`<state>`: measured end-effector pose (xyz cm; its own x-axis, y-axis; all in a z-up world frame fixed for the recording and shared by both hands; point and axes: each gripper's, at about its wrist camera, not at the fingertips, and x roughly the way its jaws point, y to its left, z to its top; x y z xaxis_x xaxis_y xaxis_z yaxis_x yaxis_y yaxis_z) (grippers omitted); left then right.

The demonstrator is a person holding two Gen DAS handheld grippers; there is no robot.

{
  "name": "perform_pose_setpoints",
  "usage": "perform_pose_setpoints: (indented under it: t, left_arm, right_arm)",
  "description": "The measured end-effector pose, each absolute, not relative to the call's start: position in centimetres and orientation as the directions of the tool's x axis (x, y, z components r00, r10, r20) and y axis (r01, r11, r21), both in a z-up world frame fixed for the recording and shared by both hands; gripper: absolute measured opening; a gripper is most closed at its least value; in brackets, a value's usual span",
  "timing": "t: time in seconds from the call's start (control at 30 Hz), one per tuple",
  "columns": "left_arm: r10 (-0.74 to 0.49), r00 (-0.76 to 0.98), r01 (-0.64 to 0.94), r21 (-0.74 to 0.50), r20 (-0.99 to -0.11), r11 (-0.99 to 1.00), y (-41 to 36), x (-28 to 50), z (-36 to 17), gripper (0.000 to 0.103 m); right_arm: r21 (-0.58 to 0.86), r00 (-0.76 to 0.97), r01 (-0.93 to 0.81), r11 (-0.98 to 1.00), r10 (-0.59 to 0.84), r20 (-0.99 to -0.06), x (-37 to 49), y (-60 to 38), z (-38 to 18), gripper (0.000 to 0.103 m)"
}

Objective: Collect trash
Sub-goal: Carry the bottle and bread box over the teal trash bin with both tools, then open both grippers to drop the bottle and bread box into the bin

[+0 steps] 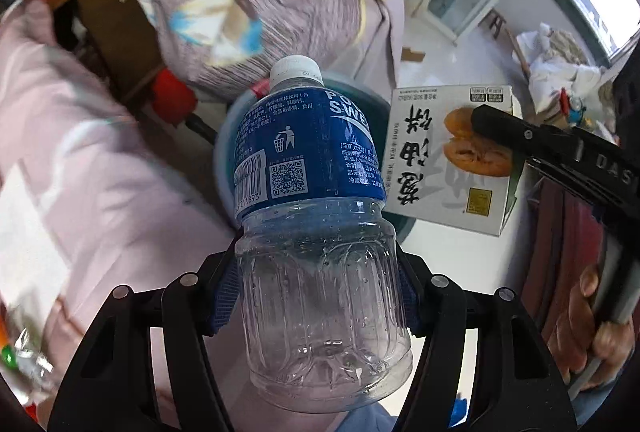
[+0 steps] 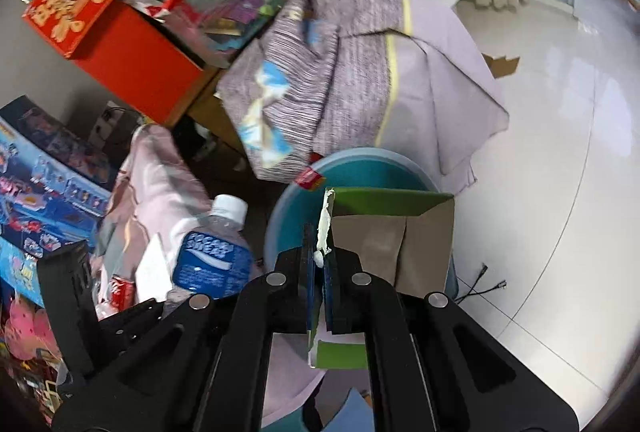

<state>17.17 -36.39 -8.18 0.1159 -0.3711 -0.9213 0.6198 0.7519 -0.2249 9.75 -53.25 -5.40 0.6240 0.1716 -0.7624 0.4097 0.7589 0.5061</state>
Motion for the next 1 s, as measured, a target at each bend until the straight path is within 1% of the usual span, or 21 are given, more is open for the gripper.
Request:
perform_pose_setpoints:
  t: [0.23, 0.43, 0.57, 0.63, 0.7, 0.77, 0.83, 0.9, 0.93, 0.97, 1.0]
  left_arm:
    - [-0.319, 0.077, 0.605, -0.210, -0.945, 0.768, -38.5, 19.2, -11.3, 0.067]
    - [-0.300, 0.090, 0.587, -0.193, -0.950, 0.786, -37.7, 19.6, -11.9, 0.067]
    - [-0.305, 0.093, 0.561, -0.204, -0.948, 0.803, -36.5, 19.8, -11.6, 0.068]
    - [-0.312, 0.102, 0.548, -0.209, -0.945, 0.810, -35.8, 19.8, -11.0, 0.072]
    - [-0.326, 0.116, 0.536, -0.217, -0.938, 0.816, -35.1, 19.6, -10.3, 0.082]
    - [-0.337, 0.131, 0.527, -0.222, -0.932, 0.820, -34.5, 19.4, -9.6, 0.086]
    - [-0.347, 0.141, 0.523, -0.227, -0.927, 0.821, -34.0, 19.3, -8.9, 0.089]
    - [-0.357, 0.151, 0.516, -0.235, -0.922, 0.824, -33.5, 19.2, -8.3, 0.092]
    - [-0.359, 0.156, 0.514, -0.235, -0.920, 0.825, -33.3, 19.2, -8.0, 0.092]
    - [-0.360, 0.162, 0.513, -0.233, -0.919, 0.826, -33.1, 19.1, -7.7, 0.093]
    - [-0.360, 0.167, 0.513, -0.231, -0.918, 0.827, -33.0, 19.0, -7.6, 0.094]
  right_arm:
    - [0.495, 0.565, 0.440, 0.750, 0.198, -0.801, 11.2, -53.6, -8.6, 0.004]
    - [0.497, 0.543, 0.447, 0.744, 0.216, -0.812, 11.9, -53.5, -10.1, 0.004]
    - [0.491, 0.538, 0.444, 0.749, 0.215, -0.815, 12.1, -53.4, -10.2, 0.004]
    - [0.490, 0.538, 0.444, 0.750, 0.214, -0.816, 12.2, -53.4, -10.2, 0.004]
    - [0.496, 0.533, 0.442, 0.748, 0.226, -0.815, 12.3, -53.4, -10.3, 0.004]
    - [0.501, 0.528, 0.433, 0.750, 0.240, -0.815, 12.7, -53.0, -10.5, 0.004]
    - [0.509, 0.523, 0.416, 0.753, 0.260, -0.812, 13.1, -52.2, -10.5, 0.009]
    - [0.509, 0.517, 0.405, 0.760, 0.269, -0.813, 13.5, -51.7, -10.4, 0.024]
    - [0.504, 0.518, 0.403, 0.764, 0.264, -0.814, 13.6, -51.5, -10.2, 0.042]
    - [0.495, 0.521, 0.402, 0.771, 0.252, -0.815, 13.6, -51.4, -9.9, 0.051]
    - [0.486, 0.524, 0.400, 0.777, 0.242, -0.817, 13.6, -51.2, -9.7, 0.051]
